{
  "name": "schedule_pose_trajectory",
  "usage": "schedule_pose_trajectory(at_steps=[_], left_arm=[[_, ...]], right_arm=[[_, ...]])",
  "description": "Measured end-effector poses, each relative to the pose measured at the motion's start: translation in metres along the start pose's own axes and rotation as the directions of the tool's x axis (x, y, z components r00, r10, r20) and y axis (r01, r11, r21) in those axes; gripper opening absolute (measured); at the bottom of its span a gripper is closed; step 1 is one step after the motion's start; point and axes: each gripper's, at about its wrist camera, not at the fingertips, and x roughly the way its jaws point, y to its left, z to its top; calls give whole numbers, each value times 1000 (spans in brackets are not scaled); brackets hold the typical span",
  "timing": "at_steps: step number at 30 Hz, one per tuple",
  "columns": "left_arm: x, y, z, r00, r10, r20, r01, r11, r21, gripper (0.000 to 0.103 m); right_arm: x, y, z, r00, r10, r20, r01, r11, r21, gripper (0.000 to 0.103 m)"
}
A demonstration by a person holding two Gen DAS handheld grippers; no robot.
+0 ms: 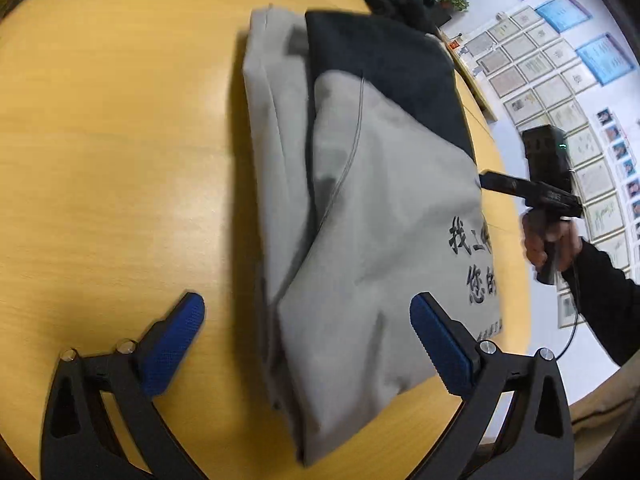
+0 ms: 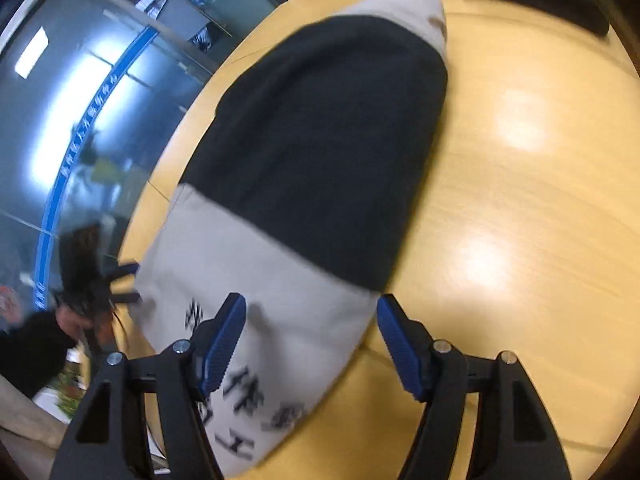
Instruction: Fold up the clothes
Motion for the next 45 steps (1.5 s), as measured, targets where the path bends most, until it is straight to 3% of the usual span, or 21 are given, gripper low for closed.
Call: schedule_pose_trajectory(at_steps=[3, 6, 10, 12, 13, 14, 16, 17, 18, 22, 26, 30, 35, 38, 42, 44, 45], left_arm=[[7, -6, -1, 999, -42, -10, 42, 999, -6, 103], [16, -11, -3, 993, -119, -24, 118, 992, -41, 103], [23, -11, -8, 981, -195, -16, 192, 977, -97, 103], [22, -5, -9, 970, -242, -18, 236, 960, -147, 103], [16, -4, -9, 968, -249, -24, 242, 958, -157, 102], [12, -2, -10, 967, -254, -34, 245, 956, -161, 97], [14, -5, -11, 972, -228, -62, 217, 965, -151, 74], [20, -8, -12, 977, -201, -75, 188, 970, -152, 42], [20, -6, -13, 978, -192, -77, 178, 970, -164, 33], [1, -9, -16, 976, -215, -39, 206, 965, -165, 18], [-29, -31, -4, 979, -205, 2, 205, 974, -94, 14], [-72, -52, 27, 974, -206, 94, 209, 978, -26, 14], [-129, -61, 84, 958, -187, 219, 180, 982, 51, 14], [-140, -50, 132, 960, -135, 245, 116, 989, 87, 14], [-103, -15, 194, 982, -2, 191, -14, 997, 82, 16], [-70, 13, 208, 989, 85, 123, -90, 995, 36, 16], [-51, 28, 214, 988, 131, 82, -132, 991, 11, 16]], right_arm=[[-3, -21, 11, 1000, 17, 19, -18, 999, 37, 78], [20, -35, 25, 998, 39, 49, -41, 999, 34, 83], [9, -47, 25, 991, 75, 107, -80, 996, 45, 87], [5, -52, 24, 988, 91, 125, -99, 993, 62, 87], [17, -48, 23, 988, 87, 127, -95, 994, 62, 81], [24, -43, 22, 990, 67, 121, -74, 996, 54, 78], [40, -33, 23, 994, 0, 111, -4, 999, 35, 59], [41, -27, 22, 992, -49, 118, 47, 999, 17, 52], [38, -22, 19, 986, -105, 132, 107, 994, -4, 43], [24, 8, 6, 959, -182, 219, 195, 980, -39, 25], [-5, 34, -2, 938, -201, 284, 240, 964, -111, 20], [-39, 71, 11, 913, -163, 375, 253, 945, -206, 19], [-66, 90, 78, 869, -83, 488, 233, 938, -256, 19], [-5, 127, 158, 858, -44, 512, 212, 938, -274, 20], [33, 95, 229, 894, -63, 443, 160, 970, -186, 22], [75, 57, 255, 933, -115, 341, 153, 984, -87, 27], [97, 42, 260, 944, -172, 280, 197, 978, -62, 28]])
